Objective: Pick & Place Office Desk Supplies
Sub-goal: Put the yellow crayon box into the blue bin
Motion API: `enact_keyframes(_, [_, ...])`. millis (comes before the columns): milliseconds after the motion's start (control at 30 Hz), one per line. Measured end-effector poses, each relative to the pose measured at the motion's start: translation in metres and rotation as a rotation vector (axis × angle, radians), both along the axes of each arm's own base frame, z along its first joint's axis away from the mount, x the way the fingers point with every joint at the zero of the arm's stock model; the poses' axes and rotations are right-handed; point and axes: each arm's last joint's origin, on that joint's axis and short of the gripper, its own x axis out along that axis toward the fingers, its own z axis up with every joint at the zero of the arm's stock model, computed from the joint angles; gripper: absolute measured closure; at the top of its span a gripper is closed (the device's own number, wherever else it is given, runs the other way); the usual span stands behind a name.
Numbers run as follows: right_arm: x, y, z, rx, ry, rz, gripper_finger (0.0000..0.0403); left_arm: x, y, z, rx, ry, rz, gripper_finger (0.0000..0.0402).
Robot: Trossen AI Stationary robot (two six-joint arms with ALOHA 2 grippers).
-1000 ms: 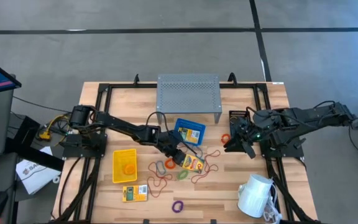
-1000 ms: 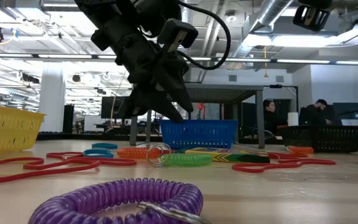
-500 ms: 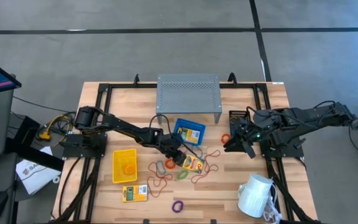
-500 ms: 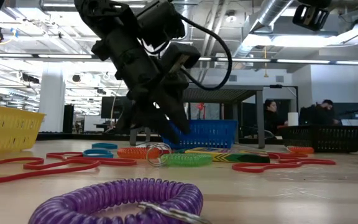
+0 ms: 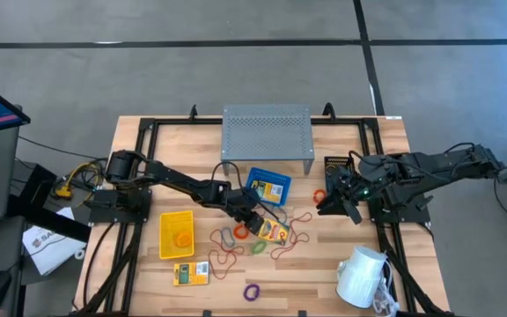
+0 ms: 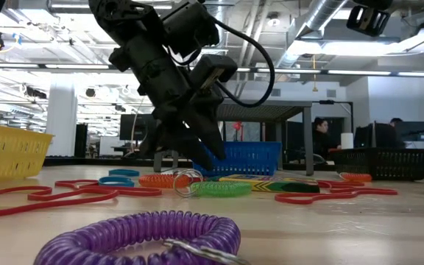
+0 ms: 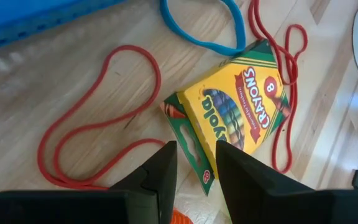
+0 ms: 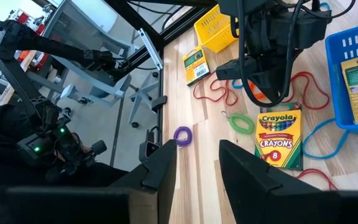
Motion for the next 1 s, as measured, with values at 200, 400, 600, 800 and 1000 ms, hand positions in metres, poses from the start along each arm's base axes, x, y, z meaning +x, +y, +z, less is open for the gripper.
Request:
enact_keyframes(200, [0.0, 0.0, 0.0, 0.004, 0.001, -0.002, 0.0285, 0.001, -0.002, -0.006, 0.002, 0.013, -0.004, 0.0296])
enact_keyframes(400, [0.0, 0.0, 0.001, 0.015, -0.005, -0.007, 0.0285, 0.005, -0.008, -0.018, -0.022, 0.014, -0.001, 0.0296])
enact_keyframes(600, [0.001, 0.0, 0.002, 0.018, -0.02, -0.006, 0.0285, 0.005, -0.009, -0.018, -0.014, 0.011, 0.004, 0.0296])
enact_keyframes(800, [0.001, 0.0, 0.003, 0.019, -0.024, -0.006, 0.0285, 0.004, -0.009, -0.018, -0.003, 0.012, -0.01, 0.0308])
enact_keyframes(1000, [0.001, 0.0, 0.003, 0.025, -0.021, -0.009, 0.0285, 0.004, -0.009, -0.019, 0.004, 0.017, -0.016, 0.0369])
